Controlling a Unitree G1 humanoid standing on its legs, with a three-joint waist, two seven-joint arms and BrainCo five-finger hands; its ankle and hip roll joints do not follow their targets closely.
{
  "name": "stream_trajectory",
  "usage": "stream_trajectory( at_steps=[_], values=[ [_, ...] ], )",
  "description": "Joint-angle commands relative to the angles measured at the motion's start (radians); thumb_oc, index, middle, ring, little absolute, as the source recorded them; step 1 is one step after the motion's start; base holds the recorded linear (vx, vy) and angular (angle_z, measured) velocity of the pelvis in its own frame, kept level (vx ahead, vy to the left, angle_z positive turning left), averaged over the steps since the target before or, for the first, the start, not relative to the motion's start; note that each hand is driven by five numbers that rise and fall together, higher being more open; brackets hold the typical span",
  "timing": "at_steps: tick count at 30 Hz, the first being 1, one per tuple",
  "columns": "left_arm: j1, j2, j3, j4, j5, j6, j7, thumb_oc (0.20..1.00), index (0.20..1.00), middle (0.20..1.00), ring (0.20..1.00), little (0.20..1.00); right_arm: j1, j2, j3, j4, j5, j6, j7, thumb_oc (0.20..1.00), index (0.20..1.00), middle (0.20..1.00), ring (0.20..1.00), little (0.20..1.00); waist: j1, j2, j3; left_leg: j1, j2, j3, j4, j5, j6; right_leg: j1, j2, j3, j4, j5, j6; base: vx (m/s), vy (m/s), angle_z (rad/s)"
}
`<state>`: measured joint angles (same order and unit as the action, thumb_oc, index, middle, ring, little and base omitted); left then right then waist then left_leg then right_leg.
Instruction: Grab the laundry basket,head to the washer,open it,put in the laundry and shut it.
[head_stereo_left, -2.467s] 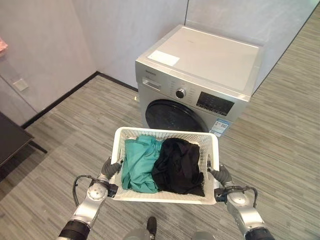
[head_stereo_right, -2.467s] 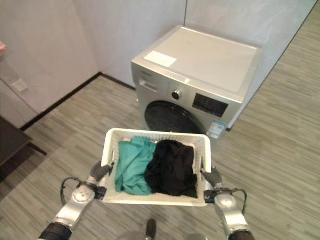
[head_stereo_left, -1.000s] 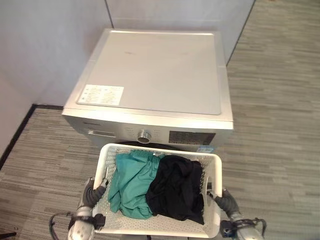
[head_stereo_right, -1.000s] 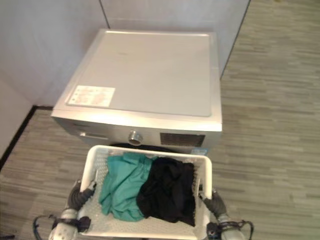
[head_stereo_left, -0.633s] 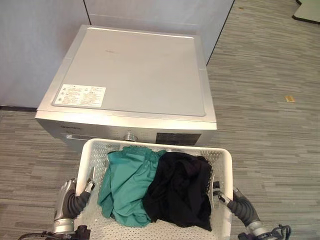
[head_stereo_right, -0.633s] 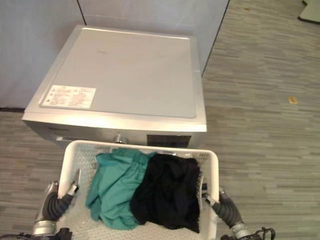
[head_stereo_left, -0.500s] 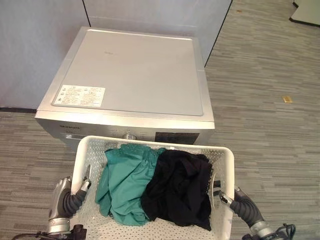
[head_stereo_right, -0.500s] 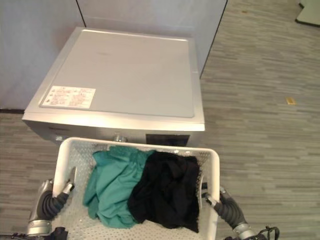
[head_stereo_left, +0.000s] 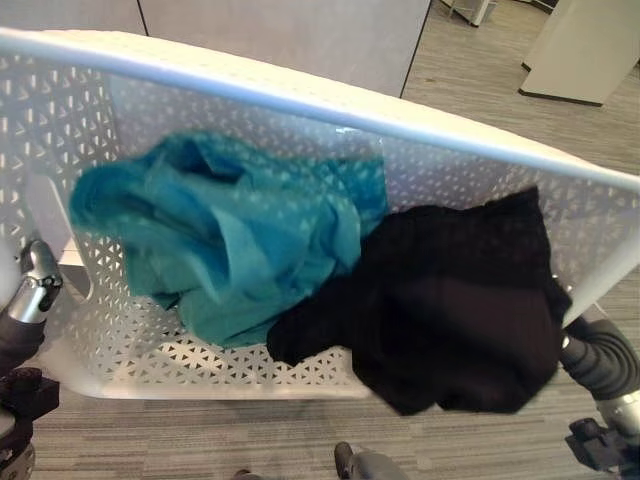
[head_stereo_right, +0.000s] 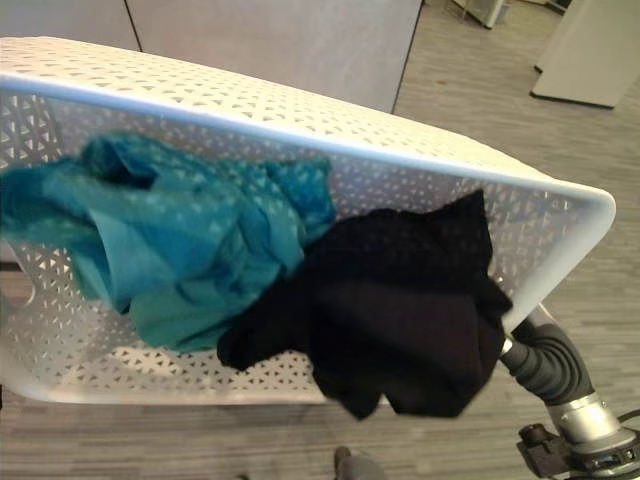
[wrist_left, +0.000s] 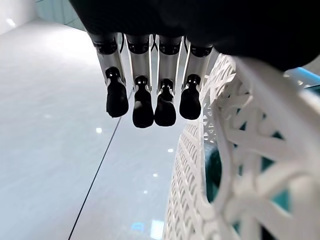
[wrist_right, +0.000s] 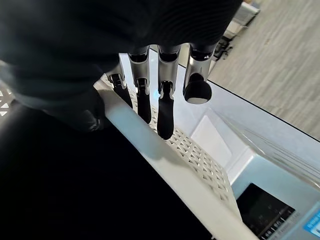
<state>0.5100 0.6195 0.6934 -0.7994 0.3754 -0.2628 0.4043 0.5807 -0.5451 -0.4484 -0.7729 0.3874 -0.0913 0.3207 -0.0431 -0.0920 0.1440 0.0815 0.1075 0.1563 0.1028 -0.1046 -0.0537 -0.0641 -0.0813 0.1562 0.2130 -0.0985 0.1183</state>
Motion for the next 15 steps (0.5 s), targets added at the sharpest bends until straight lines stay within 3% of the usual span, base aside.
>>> stream_trajectory(
  at_steps=[1,5,10,13,15],
  values=[
    [-0.148,0.022,0.075,0.376,-0.329,0.161,-0.064,0.200,0.200,0.200,0.200,0.200,-0.070,-0.059,-0.113,0.261,0.068,0.011,-0.128,0.200,0.200,0.200,0.200,0.200,0.011,-0.013,-0.015,-0.064,0.050,-0.098,0.130,-0.135,0.028,0.025,-0.066,-0.043,-0.057,0.028,0.028,0.01,-0.010,0.24],
    [-0.317,0.188,-0.092,0.489,-0.429,0.197,-0.166,0.200,0.200,0.200,0.200,0.200,-0.291,-0.249,-0.017,0.372,0.116,0.043,-0.170,0.200,0.200,0.200,0.200,0.200,0.041,-0.013,-0.028,-0.071,0.045,-0.127,0.094,-0.100,0.018,0.038,-0.081,-0.093,-0.074,0.040,0.031,0.04,-0.028,0.21],
    [-0.595,0.347,-0.328,0.669,-0.605,0.218,-0.199,0.200,0.200,0.200,0.200,0.200,-0.503,-0.500,0.103,0.534,0.211,0.070,-0.191,0.200,0.200,0.200,0.200,0.200,0.074,-0.013,-0.036,-0.077,0.046,-0.165,0.043,-0.054,0.003,0.058,-0.095,-0.155,-0.092,0.041,0.038,0.04,-0.022,0.41],
    [-0.738,0.431,-0.456,0.764,-0.693,0.218,-0.198,0.200,0.200,0.200,0.200,0.200,-0.602,-0.604,0.205,0.622,0.229,0.092,-0.193,0.200,0.200,0.200,0.200,0.200,0.092,-0.012,-0.033,-0.085,0.044,-0.186,0.031,-0.037,-0.004,0.062,-0.103,-0.182,-0.092,0.040,0.040,0.03,-0.024,0.25],
    [-0.787,0.449,-0.498,0.796,-0.700,0.219,-0.198,0.200,0.200,0.200,0.200,0.200,-0.639,-0.625,0.240,0.646,0.239,0.096,-0.186,0.200,0.200,0.200,0.200,0.200,0.093,-0.011,-0.029,-0.089,0.043,-0.194,0.031,-0.035,-0.004,0.063,-0.105,-0.193,-0.091,0.039,0.041,0.02,-0.013,0.16]
  ],
)
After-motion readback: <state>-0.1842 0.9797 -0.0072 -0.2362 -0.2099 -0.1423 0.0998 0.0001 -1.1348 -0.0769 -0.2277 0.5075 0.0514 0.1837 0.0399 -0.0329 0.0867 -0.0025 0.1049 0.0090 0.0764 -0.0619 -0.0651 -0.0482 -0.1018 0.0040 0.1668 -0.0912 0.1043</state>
